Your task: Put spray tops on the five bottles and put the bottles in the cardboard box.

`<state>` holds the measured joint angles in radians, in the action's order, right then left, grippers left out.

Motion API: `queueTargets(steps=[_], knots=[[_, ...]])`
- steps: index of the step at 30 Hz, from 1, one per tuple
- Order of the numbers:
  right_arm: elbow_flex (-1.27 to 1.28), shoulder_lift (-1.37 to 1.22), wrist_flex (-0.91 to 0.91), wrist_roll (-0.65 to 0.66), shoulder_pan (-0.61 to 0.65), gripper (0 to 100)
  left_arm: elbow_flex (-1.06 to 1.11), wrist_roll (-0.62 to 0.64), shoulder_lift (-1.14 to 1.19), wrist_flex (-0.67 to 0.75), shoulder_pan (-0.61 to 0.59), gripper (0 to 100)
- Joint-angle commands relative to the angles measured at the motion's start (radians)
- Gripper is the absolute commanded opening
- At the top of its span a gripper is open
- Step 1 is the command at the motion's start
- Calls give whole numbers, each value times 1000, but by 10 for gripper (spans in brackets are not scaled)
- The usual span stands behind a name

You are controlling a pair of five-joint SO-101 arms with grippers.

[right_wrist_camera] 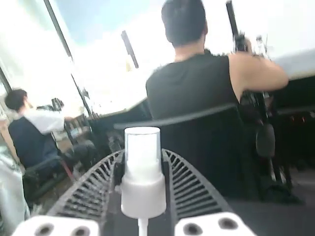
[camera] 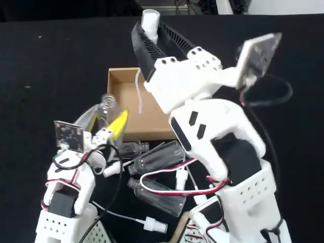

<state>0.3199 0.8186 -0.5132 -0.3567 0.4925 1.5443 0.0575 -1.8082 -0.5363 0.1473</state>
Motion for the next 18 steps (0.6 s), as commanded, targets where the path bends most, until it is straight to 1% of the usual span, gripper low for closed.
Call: queueTargets(steps=[1,4,10,15,18], knots=[[94,73,183,0,18,12,-12,6,-14,21,48,33],[140,76,245,0,21,12,-15,6,-15,21,45,33],[220,74,368,0,75,12,-16,12,-15,21,45,31],[308,74,543,2,84,12,-8,12,-15,21,51,30],[340,74,609,2,83,12,21,12,-15,46,51,30]])
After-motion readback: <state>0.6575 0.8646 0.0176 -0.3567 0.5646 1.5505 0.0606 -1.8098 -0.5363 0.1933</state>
